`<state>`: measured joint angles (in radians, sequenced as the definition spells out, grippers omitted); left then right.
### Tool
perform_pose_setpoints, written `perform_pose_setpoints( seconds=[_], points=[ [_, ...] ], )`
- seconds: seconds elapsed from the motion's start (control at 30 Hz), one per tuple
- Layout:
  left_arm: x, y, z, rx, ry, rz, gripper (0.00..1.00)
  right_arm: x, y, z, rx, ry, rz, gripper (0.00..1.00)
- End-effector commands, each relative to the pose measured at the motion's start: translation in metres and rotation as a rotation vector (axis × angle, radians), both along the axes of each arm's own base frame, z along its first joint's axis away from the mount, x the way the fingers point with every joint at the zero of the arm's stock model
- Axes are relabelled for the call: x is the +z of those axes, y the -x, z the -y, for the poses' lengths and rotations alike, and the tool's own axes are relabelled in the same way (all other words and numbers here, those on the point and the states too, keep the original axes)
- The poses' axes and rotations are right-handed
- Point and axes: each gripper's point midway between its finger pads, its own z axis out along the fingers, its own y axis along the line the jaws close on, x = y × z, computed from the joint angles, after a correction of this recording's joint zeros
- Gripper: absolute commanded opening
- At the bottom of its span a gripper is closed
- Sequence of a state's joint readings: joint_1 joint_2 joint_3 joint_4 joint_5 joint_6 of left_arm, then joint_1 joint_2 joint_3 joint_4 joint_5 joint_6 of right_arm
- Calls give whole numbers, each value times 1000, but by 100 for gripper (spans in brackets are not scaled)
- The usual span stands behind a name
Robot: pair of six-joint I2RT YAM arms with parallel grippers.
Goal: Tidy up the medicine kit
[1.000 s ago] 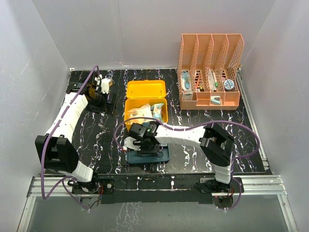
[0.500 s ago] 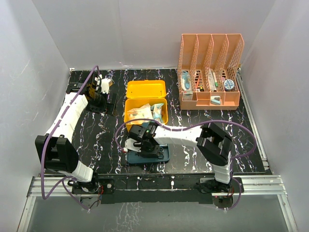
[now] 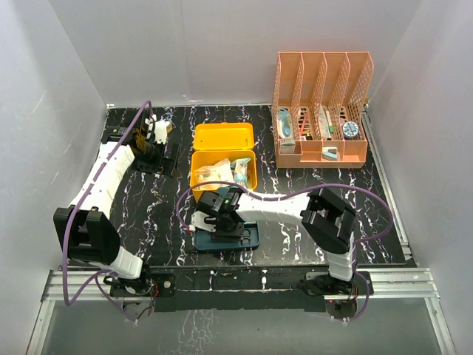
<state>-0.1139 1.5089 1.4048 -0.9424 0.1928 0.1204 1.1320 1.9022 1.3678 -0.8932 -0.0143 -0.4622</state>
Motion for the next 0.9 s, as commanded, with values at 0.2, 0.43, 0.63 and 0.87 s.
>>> perform_pose_setpoints(
  seconds=[0.2,0.43,0.63,0.87],
  points=[
    [30,5,-4,-55,-13,90,99,76,-25,-20,-99,-225,178,54],
    [76,11,18,-312,62,213,99,210,-73,-14,-353,-588,550,98],
    [103,37,68,-531,168,230,96,279,-131,64,-817,-849,722,98],
    [66,98,144,-810,70,219,94,272,-158,121,-1048,-869,714,98]
  ],
)
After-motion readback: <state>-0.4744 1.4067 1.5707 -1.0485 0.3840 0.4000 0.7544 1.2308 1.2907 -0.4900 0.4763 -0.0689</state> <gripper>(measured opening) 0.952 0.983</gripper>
